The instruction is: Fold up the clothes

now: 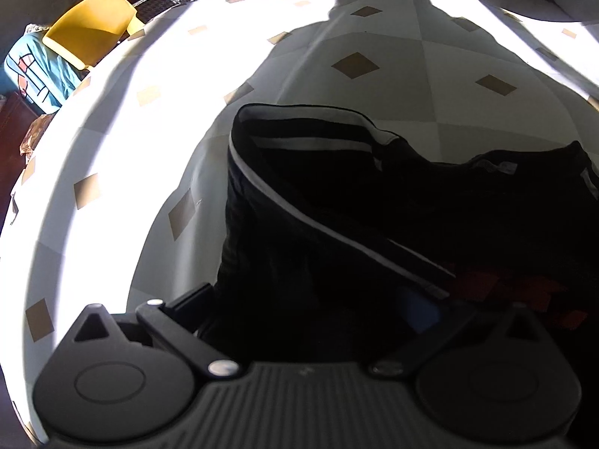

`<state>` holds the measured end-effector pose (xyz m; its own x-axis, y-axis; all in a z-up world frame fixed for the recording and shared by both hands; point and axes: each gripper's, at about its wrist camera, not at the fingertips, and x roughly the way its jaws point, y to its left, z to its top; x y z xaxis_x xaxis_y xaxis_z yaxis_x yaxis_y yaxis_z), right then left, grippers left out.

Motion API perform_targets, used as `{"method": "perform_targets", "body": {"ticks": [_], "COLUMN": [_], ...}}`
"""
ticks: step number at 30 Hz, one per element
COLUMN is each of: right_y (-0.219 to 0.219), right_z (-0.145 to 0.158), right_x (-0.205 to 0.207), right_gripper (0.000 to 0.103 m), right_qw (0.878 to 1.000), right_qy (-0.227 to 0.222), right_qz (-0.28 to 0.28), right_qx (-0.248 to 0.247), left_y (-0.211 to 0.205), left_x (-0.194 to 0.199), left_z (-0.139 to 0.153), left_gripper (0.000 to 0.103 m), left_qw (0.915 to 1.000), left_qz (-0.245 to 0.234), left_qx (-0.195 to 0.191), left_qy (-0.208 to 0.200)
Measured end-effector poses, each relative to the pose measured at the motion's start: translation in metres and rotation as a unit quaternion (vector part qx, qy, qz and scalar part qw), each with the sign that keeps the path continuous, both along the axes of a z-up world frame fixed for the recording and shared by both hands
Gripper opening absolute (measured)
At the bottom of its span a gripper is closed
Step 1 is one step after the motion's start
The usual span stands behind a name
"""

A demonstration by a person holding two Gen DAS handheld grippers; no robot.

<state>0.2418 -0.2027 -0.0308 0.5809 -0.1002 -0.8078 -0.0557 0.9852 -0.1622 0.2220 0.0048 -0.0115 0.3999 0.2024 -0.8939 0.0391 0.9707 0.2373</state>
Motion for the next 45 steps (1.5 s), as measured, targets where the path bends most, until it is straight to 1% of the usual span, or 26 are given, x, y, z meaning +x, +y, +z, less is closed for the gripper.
{"method": "perform_targets", "body": {"ticks": [7, 10, 14, 19, 20, 21, 22, 23, 25, 27, 28, 34, 36, 40, 45], "right_y": [0.001, 0.001, 0.002, 0.004, 0.003, 0.002, 0.000, 0.000, 0.003, 0.010, 0.014, 0.034, 0.039, 0.047, 0.053], "right_z": [-0.001, -0.001, -0.001, -0.003, -0.001, 0.001, 0.004, 0.008, 0.015, 0.020, 0.021, 0.019, 0.021, 0.026, 0.032], "right_x": [0.018, 0.024, 0.028, 0.034, 0.036, 0.037, 0.037, 0.037, 0.033, 0.029, 0.026, 0.011, 0.005, -0.005, -0.020], "right_gripper": [0.005, 0.005, 0.005, 0.006, 0.006, 0.007, 0.013, 0.016, 0.022, 0.022, 0.022, 0.024, 0.025, 0.028, 0.029], "right_qw": [1.000, 0.999, 0.999, 0.999, 0.999, 0.999, 0.998, 0.998, 0.997, 0.998, 0.998, 0.996, 0.994, 0.992, 0.989], "right_qy": [-0.012, -0.015, -0.020, -0.027, -0.025, -0.023, -0.021, -0.022, -0.034, -0.039, -0.037, -0.007, -0.007, -0.010, -0.003], "right_qz": [-0.021, -0.031, -0.037, -0.020, -0.027, -0.037, -0.045, -0.049, -0.047, -0.033, -0.019, 0.042, 0.060, 0.082, 0.106], "right_qx": [-0.004, 0.001, 0.007, 0.000, 0.005, 0.015, 0.028, 0.039, 0.042, 0.041, 0.044, 0.083, 0.087, 0.093, 0.106], "left_y": [0.018, 0.027, 0.033, 0.040, 0.041, 0.042, 0.042, 0.041, 0.038, 0.037, 0.036, 0.034, 0.030, 0.035, 0.043], "left_x": [0.009, 0.012, 0.014, 0.015, 0.015, 0.015, 0.014, 0.013, 0.013, 0.014, 0.015, 0.024, 0.030, 0.027, 0.034], "left_z": [0.002, -0.001, -0.009, -0.010, -0.009, -0.008, -0.004, 0.000, 0.010, 0.019, 0.021, 0.017, 0.016, 0.014, 0.013], "left_gripper": [0.103, 0.103, 0.103, 0.103, 0.103, 0.103, 0.103, 0.103, 0.103, 0.103, 0.103, 0.103, 0.103, 0.103, 0.103], "left_qw": [0.9989, 0.9976, 0.9963, 0.9948, 0.9945, 0.9942, 0.9946, 0.9951, 0.9962, 0.9960, 0.9959, 0.9959, 0.9958, 0.9948, 0.9932], "left_qz": [0.048, 0.068, 0.081, 0.096, 0.100, 0.103, 0.102, 0.097, 0.086, 0.081, 0.079, 0.081, 0.082, 0.087, 0.101], "left_qx": [0.001, -0.005, -0.008, -0.011, -0.012, -0.013, -0.012, -0.011, -0.008, -0.002, 0.000, -0.001, -0.002, -0.007, -0.017], "left_qy": [-0.001, 0.009, 0.027, 0.031, 0.030, 0.027, 0.019, 0.011, -0.012, -0.038, -0.043, -0.038, -0.041, -0.052, -0.057]}}
